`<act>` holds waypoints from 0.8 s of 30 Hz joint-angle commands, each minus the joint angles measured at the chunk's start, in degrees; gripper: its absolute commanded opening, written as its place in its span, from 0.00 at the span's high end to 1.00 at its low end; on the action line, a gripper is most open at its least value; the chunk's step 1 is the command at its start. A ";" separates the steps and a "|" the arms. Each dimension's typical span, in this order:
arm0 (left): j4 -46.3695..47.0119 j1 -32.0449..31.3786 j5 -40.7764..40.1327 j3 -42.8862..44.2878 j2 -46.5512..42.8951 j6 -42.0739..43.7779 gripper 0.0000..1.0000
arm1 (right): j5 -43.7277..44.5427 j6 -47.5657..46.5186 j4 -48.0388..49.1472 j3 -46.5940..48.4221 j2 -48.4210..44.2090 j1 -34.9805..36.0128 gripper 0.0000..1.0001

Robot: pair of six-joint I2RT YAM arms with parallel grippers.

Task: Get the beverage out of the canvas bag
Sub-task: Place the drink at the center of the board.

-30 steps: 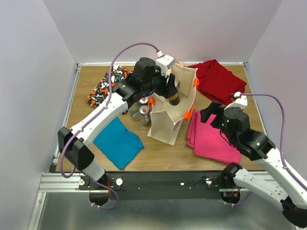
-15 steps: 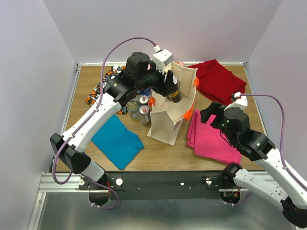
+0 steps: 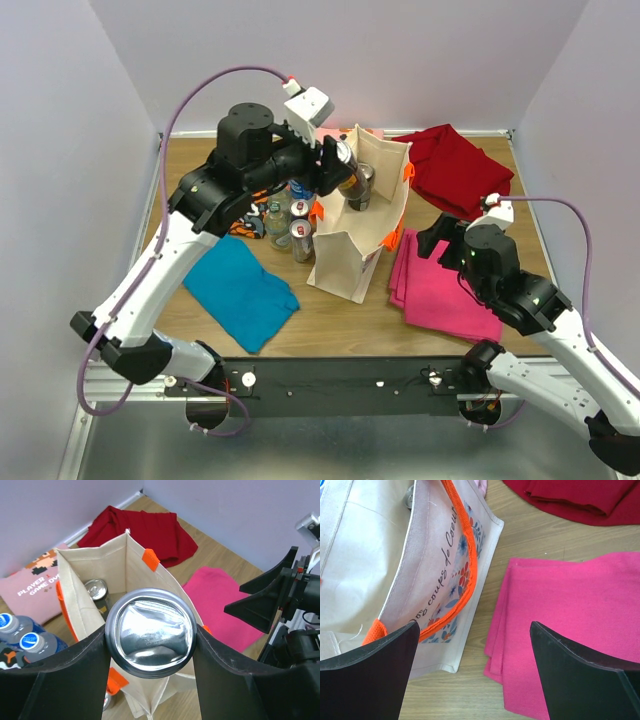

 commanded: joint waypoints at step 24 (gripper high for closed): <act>-11.81 0.38 -39.01 -1.76 -12.73 -8.24 1.00 | -2.49 -1.79 5.04 -0.20 4.44 -0.07 0.00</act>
